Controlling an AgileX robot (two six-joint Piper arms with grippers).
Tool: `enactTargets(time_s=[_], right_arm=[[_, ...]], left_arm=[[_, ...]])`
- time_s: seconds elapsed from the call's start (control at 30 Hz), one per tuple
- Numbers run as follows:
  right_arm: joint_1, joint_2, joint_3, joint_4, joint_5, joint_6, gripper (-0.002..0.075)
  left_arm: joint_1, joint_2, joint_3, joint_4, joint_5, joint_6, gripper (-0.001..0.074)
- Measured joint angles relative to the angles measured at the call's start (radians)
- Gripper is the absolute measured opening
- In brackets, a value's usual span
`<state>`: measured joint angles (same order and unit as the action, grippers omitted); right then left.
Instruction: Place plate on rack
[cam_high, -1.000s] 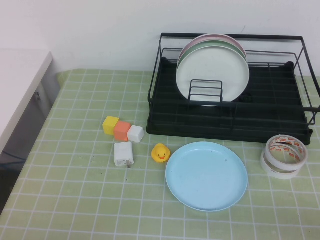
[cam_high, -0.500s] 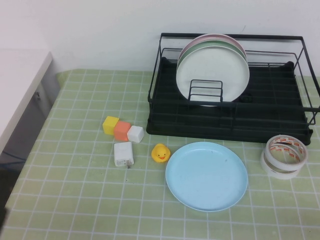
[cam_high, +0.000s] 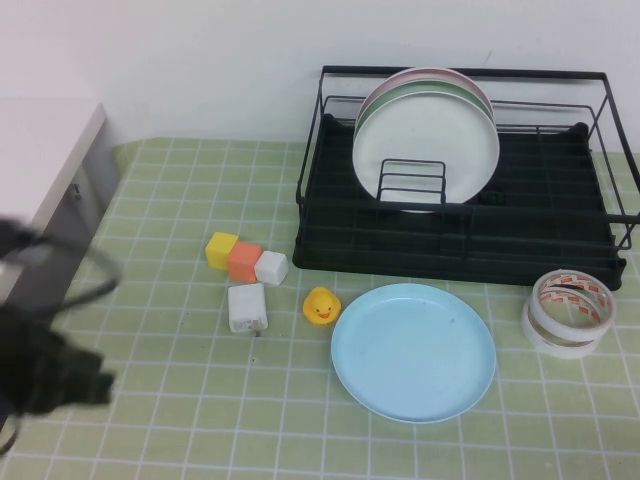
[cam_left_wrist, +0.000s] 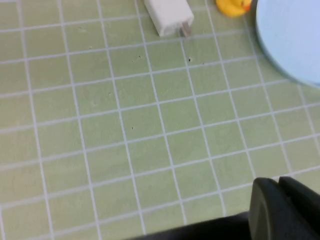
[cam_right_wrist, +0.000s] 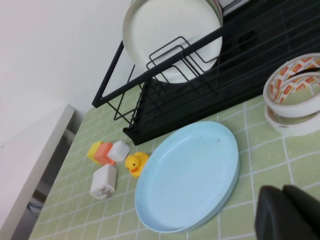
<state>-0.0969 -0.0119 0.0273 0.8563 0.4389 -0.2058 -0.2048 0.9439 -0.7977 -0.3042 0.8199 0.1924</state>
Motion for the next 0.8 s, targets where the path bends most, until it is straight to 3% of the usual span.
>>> enactTargets(time_s=[0.17, 0.33, 0.47, 0.57, 0.73, 0.8], right_arm=[[0.0, 0.0, 0.0, 0.011, 0.0, -0.018, -0.0002], [0.0, 0.0, 0.0, 0.012, 0.004, -0.02, -0.0002], [0.0, 0.0, 0.0, 0.013, 0.009, -0.023, -0.0002], [0.0, 0.0, 0.0, 0.015, 0.011, -0.027, -0.0002], [0.0, 0.0, 0.0, 0.015, 0.011, -0.041, -0.0002], [0.0, 0.0, 0.0, 0.015, 0.011, -0.044, -0.0002]], left_arm=[[-0.132, 0.218, -0.124, 0.123, -0.019, -0.059, -0.0002], [-0.291, 0.446, -0.248, 0.282, -0.024, -0.278, -0.0002], [-0.36, 0.63, -0.361, 0.319, -0.012, -0.359, 0.0005], [-0.384, 0.759, -0.441, 0.256, -0.016, -0.373, 0.0069], [-0.386, 0.957, -0.549, 0.1, -0.074, -0.344, 0.0259], [-0.386, 1.023, -0.587, 0.086, -0.11, -0.339, 0.0301]])
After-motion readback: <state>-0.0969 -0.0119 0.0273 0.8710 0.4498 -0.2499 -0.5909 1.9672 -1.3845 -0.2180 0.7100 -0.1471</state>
